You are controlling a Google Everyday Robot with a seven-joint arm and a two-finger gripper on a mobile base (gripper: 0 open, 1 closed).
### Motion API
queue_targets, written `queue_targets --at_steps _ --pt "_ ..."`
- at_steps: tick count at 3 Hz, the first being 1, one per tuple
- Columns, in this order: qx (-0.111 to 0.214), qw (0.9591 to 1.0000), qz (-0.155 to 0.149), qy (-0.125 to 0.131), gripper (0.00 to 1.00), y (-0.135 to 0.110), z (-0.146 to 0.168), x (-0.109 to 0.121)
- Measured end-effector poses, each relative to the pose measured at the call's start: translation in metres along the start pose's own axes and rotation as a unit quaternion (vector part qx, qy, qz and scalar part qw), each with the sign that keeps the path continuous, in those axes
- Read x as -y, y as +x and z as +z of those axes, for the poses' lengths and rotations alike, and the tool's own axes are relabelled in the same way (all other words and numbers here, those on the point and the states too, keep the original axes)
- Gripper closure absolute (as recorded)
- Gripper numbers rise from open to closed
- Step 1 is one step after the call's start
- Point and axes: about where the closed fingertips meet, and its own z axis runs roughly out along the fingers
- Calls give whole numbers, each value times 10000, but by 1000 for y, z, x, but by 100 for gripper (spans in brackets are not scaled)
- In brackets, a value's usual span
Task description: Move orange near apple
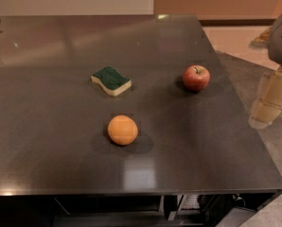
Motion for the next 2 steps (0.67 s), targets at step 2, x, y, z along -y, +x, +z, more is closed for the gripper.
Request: queue_targets --at_steps 2 --pt "198 9996 -138 -131 0 -20 2 0"
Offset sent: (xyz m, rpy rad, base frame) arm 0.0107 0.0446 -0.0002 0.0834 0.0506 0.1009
